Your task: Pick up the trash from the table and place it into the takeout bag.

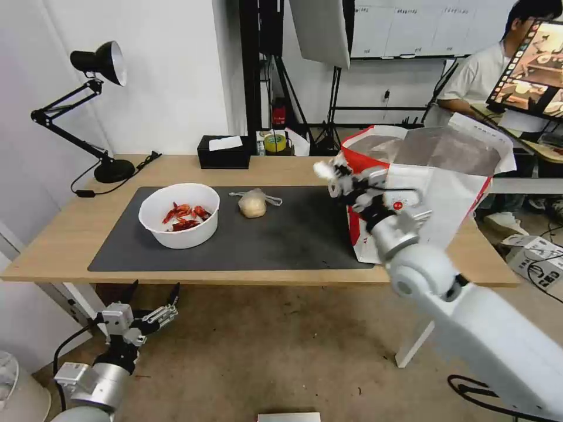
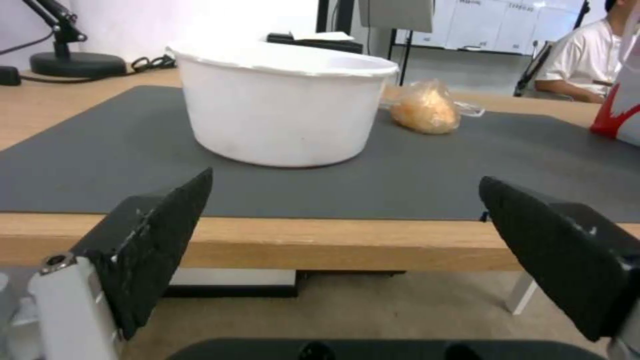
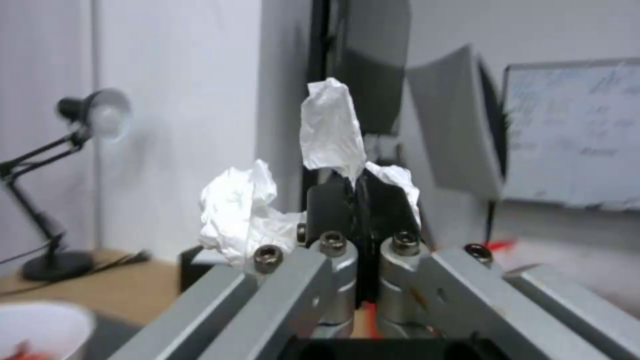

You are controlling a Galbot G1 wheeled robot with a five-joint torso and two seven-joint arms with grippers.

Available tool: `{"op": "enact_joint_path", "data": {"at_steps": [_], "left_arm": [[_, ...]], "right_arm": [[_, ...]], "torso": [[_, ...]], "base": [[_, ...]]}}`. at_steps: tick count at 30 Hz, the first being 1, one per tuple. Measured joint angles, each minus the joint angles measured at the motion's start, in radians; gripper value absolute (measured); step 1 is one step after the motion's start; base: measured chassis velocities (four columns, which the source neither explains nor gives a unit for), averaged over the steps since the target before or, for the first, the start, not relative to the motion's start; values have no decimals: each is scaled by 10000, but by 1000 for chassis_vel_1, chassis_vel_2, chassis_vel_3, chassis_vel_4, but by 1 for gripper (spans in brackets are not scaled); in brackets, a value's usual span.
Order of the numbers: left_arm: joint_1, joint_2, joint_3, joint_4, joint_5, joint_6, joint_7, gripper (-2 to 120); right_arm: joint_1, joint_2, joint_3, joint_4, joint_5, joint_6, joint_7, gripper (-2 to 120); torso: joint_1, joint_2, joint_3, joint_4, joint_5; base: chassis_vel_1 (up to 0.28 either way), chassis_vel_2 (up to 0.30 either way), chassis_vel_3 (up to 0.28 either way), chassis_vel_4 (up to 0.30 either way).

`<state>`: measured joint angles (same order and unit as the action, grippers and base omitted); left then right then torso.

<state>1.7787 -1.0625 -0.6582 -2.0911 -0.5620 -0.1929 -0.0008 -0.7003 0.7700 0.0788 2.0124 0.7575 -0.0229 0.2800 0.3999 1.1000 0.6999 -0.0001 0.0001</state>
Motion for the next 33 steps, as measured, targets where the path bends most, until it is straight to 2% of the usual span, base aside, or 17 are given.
{"op": "enact_joint_path", "data": {"at_steps": [4, 7, 17, 19, 20, 22, 24, 26, 27, 30, 33], "left_arm": [[3, -3, 91, -28, 57, -3, 1, 100], [-23, -9, 212, -47, 97, -3, 2, 100], [-136, 34, 366, -42, 98, 6, 3, 100], [-145, 45, 370, -52, 98, 16, 3, 100], [-145, 45, 370, -52, 98, 16, 3, 100], [-158, 92, 317, -133, 49, 41, 3, 100], [-160, 124, 290, -173, 19, 59, 3, 100], [-165, 171, 257, -197, -10, 75, 2, 100], [-165, 171, 257, -197, -10, 75, 2, 100], [-184, 199, 236, -197, -38, 82, 1, 100], [-193, 206, 235, -198, -48, 84, 0, 100]], "right_arm": [[249, -310, 437, -111, 68, -97, 192, 0], [384, -564, 700, -213, 735, -984, 883, 0], [827, -586, 577, -577, 1288, -2313, 1983, 0], [894, -578, 525, -616, 1350, -2439, 2036, 7], [894, -578, 525, -616, 1350, -2439, 2036, 7], [936, -559, 480, -647, 1464, -2602, 2047, 19], [937, -541, 461, -667, 1508, -2652, 2047, 22], [910, -496, 442, -682, 1550, -2714, 2046, 32], [910, -496, 442, -682, 1550, -2714, 2046, 32], [791, -441, 439, -682, 1559, -2769, 2044, 47], [743, -439, 439, -673, 1561, -2790, 2042, 53]], "torso": [[1, 0, 0, 0, 0], [1, 0, 1, 0, 1], [1, 0, 2, 1, -1], [1, 0, 2, 1, 0], [1, 0, 2, 1, 0], [1, 0, 1, 1, -2], [1, 0, 1, 1, -1], [1, 0, 2, 1, -1], [1, 0, 2, 1, -1], [1, -1, 1, 1, -1], [1, 0, 2, 1, -1]], "base": [[0, 0, 0, 0], [0, 0, 0, 0], [0, 0, 0, 0], [0, 0, 0, 0], [0, 0, 0, 0], [0, 0, 0, 0], [0, 0, 0, 0], [0, 0, 0, 0], [0, 0, 0, 0], [0, 0, 0, 0], [0, 0, 0, 0]]}}
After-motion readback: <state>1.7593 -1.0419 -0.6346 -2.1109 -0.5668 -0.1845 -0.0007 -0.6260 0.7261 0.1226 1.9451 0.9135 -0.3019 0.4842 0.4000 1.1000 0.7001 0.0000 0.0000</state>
